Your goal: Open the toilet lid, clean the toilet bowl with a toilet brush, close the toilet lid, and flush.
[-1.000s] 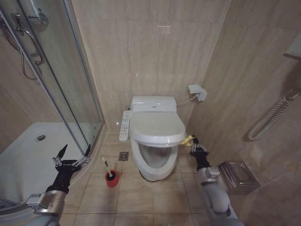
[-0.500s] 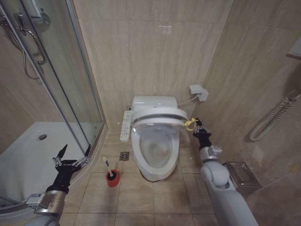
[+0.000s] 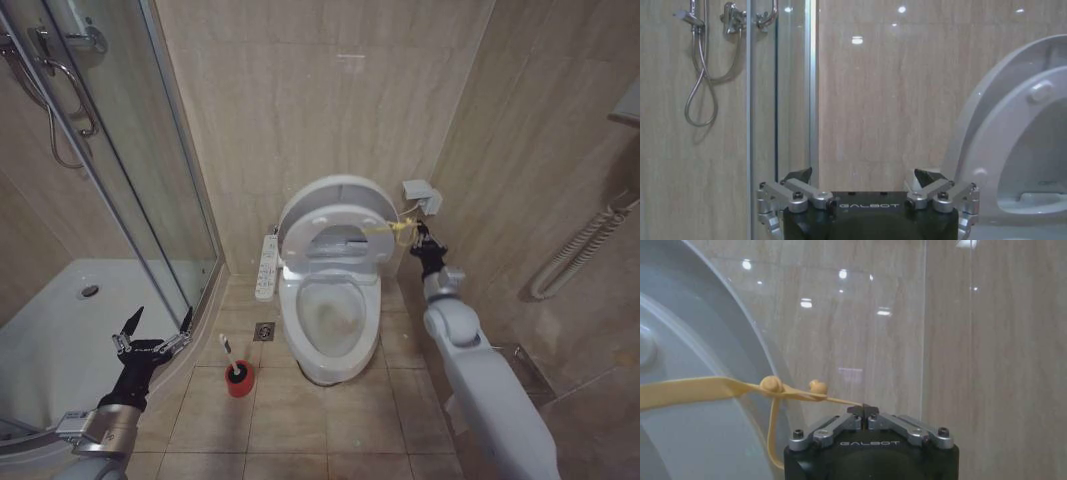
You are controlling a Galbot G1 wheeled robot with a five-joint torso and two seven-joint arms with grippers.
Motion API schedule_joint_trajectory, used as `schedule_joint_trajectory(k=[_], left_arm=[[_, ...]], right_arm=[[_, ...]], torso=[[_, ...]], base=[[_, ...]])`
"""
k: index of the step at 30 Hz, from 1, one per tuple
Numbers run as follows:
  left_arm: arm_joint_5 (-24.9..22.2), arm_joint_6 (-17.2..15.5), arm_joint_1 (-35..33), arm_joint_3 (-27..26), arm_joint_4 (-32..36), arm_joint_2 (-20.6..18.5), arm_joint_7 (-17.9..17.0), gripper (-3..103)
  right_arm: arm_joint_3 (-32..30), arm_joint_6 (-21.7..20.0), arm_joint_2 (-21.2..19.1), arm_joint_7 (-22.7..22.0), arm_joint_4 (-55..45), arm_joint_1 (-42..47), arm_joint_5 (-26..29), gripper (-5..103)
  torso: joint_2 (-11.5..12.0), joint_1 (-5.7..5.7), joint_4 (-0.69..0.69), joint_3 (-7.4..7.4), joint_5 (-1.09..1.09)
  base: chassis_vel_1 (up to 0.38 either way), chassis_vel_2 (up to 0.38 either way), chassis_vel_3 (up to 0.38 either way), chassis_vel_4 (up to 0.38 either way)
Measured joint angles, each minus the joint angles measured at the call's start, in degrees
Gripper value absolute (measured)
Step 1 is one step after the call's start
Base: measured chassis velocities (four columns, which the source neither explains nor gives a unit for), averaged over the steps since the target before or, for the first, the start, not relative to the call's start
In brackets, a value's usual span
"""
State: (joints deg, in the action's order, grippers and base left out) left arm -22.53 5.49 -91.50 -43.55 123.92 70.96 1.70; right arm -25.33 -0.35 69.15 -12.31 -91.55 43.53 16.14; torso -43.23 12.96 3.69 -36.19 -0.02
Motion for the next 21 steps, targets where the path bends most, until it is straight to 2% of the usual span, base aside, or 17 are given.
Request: schedule_joint_trajectory(k=[21], left_arm=[[0.0, 0.0, 0.0, 0.0, 0.0, 0.0, 0.0, 100]], right_arm=[[7.1, -0.3, 3.3, -1.0, 14.1, -15.0, 0.5, 2]], torso=[[0.0, 0.00, 0.02, 0.00, 0.02]], base=[[0.000, 0.000, 0.000, 0.000]])
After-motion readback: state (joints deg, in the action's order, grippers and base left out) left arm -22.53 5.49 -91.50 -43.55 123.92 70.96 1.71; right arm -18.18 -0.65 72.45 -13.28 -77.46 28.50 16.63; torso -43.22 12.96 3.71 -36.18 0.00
